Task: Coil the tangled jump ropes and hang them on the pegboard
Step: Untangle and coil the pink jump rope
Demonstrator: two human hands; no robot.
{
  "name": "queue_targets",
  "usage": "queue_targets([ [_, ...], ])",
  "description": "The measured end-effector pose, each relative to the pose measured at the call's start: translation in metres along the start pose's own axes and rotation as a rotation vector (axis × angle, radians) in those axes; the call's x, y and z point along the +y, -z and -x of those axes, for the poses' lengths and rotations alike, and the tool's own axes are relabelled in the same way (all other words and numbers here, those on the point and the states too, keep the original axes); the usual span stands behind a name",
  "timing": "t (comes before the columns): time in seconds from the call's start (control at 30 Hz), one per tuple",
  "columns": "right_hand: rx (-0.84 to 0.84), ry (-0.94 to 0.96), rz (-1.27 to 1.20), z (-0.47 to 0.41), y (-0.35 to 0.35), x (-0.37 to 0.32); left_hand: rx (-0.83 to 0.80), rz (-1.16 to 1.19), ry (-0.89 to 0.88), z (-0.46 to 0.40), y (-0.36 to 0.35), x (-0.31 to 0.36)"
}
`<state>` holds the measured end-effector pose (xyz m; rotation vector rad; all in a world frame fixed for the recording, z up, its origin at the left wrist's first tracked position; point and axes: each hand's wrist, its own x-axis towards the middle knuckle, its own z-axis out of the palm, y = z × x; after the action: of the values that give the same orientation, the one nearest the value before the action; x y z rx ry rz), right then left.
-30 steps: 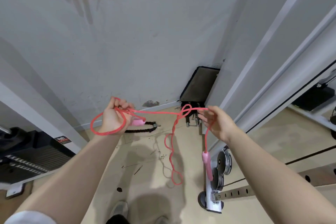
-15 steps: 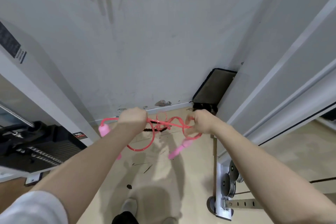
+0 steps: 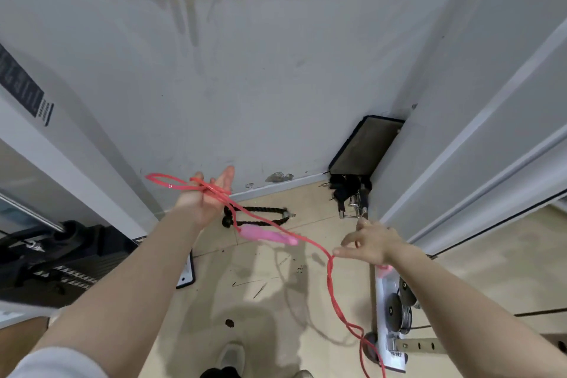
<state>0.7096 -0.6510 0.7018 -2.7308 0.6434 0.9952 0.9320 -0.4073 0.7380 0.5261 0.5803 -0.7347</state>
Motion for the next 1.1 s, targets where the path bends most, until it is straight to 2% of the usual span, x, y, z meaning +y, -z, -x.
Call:
queue_targets([
  [0.07,-0.028,-0.011,0.159,-0.002,0.000,-0.008,-0.113,-0.059,0.058,0.006,-0.003,0.004],
  [0.13,0.010,-0.065,0.144,-0.006,-0.001,-0.014,-0.258,-0.316,0.156,0.017,-0.006,0.011],
  [0.17,0.056,-0.096,0.115,-0.008,-0.001,-0.017,-0.310,-0.535,0.237,0.025,-0.007,0.013],
  [0.27,0.224,-0.227,-0.012,-0.017,0.004,-0.031,-0.427,-1.520,0.462,0.036,-0.004,0.009],
  [0.3,0.282,-0.276,-0.096,-0.020,0.009,-0.037,-0.457,-1.780,0.507,0.038,-0.002,0.004],
  [0.43,0.497,-0.400,-0.386,-0.029,0.029,-0.057,-0.359,-2.528,0.397,0.023,0.015,-0.004],
  [0.5,0.573,-0.462,-0.427,-0.032,0.037,-0.057,-0.281,-2.766,0.285,0.015,0.026,0.006],
  [0.53,0.588,-0.499,-0.421,-0.033,0.039,-0.055,-0.214,-2.782,0.152,0.012,0.030,0.013],
  [0.57,0.569,-0.545,-0.392,-0.034,0.041,-0.052,-0.144,-2.692,-0.028,0.008,0.033,0.021],
  [0.6,0.514,-0.593,-0.344,-0.035,0.041,-0.051,-0.074,-2.479,-0.173,0.007,0.032,0.027],
  [0.67,0.364,-0.648,-0.235,-0.035,0.039,-0.055,-0.005,-1.757,-0.309,0.005,0.019,0.035],
  [0.7,0.318,-0.647,-0.195,-0.036,0.037,-0.058,-0.017,-1.380,-0.328,0.006,0.007,0.036],
  [0.73,0.295,-0.635,-0.172,-0.038,0.035,-0.063,-0.061,-1.099,-0.365,0.009,-0.005,0.039],
  [0.83,0.203,-0.624,-0.173,-0.043,0.027,-0.064,-0.234,-0.618,-0.528,0.018,-0.039,0.057],
  [0.93,0.057,-0.677,-0.206,-0.036,0.008,-0.050,-0.306,-0.470,-0.575,0.026,-0.060,0.084],
  [1.1,0.045,-0.682,-0.169,-0.037,-0.008,-0.044,-0.375,-0.705,-0.629,0.031,-0.069,0.079],
])
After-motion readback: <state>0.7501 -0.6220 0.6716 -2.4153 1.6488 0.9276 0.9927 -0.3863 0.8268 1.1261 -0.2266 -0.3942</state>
